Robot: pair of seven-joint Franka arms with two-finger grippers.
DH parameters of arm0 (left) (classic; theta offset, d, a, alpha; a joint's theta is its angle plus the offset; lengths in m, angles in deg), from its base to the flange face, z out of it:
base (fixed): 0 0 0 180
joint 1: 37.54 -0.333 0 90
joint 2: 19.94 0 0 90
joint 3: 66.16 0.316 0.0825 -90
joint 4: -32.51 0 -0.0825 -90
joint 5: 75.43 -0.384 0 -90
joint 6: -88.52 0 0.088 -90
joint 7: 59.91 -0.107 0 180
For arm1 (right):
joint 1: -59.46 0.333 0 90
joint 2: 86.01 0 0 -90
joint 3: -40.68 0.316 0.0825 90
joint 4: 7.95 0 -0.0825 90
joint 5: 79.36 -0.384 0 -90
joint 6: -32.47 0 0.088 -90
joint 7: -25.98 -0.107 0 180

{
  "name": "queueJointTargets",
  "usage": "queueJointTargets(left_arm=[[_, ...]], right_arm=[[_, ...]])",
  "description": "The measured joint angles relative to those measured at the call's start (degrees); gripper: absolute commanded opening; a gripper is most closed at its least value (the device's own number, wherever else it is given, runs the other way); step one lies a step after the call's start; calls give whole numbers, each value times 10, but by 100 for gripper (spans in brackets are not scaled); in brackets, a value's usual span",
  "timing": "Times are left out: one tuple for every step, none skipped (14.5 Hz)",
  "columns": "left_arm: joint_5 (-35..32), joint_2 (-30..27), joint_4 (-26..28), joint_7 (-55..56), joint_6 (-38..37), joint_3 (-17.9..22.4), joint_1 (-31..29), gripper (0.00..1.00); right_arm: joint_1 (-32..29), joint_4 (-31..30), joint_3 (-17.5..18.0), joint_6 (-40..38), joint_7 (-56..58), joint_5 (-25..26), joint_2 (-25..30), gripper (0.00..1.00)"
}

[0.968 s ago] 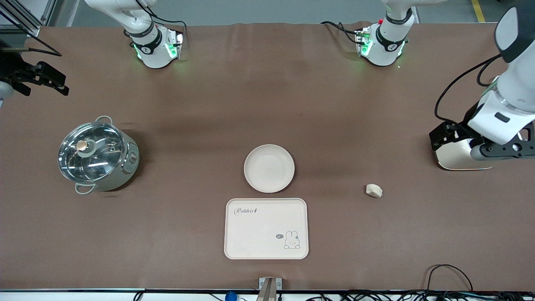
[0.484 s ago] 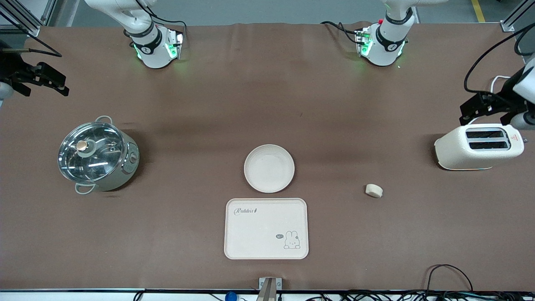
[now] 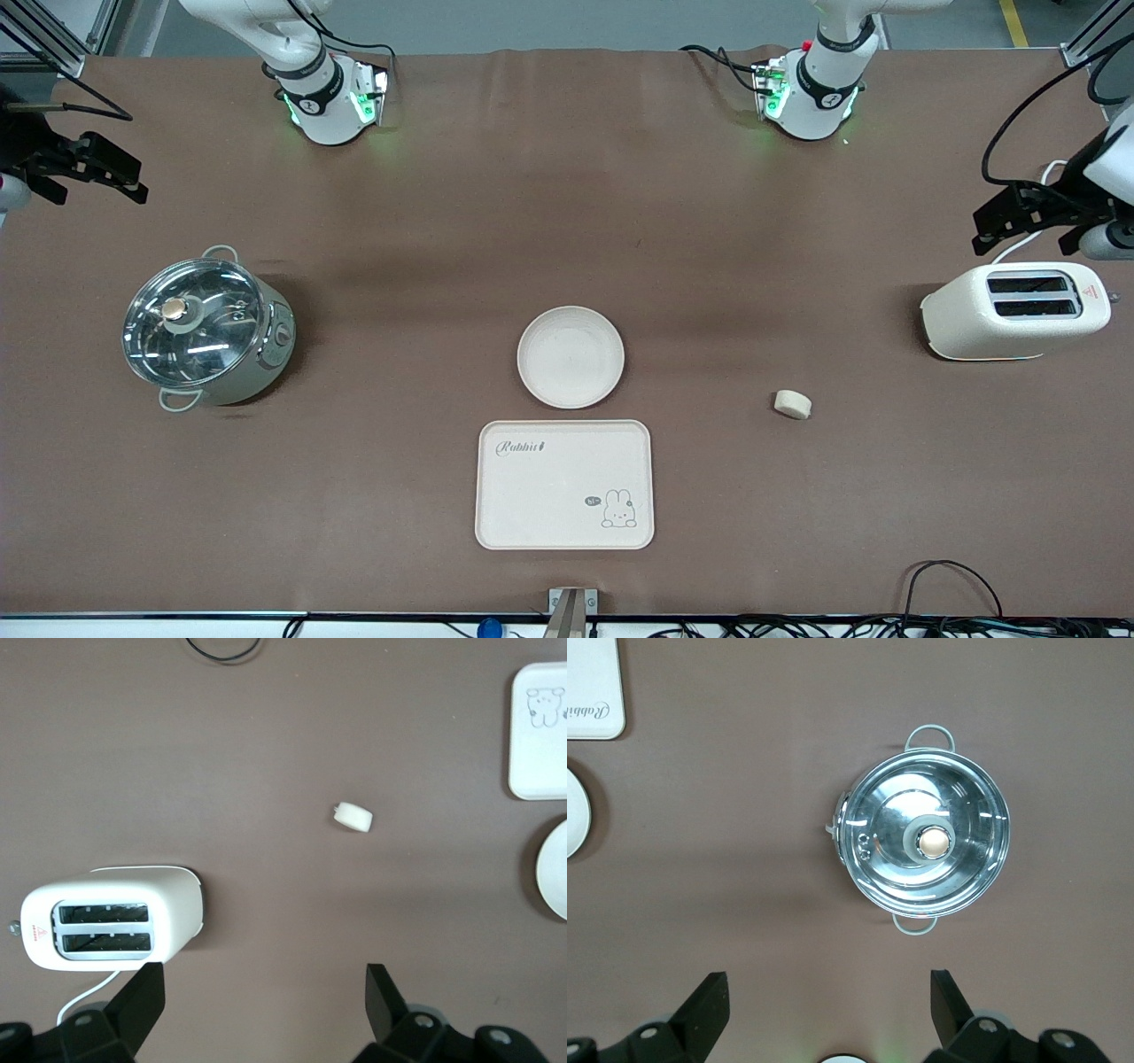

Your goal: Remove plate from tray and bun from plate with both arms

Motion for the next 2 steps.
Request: queueJointTargets(left_arm=[[3, 5, -7, -3, 0, 4, -1, 100], [7, 9, -11, -5, 0, 6, -2, 100]], right_arm=[[-1, 0, -1, 0, 0, 0, 0, 100], [-3, 0, -3, 0, 0, 0, -1, 100]])
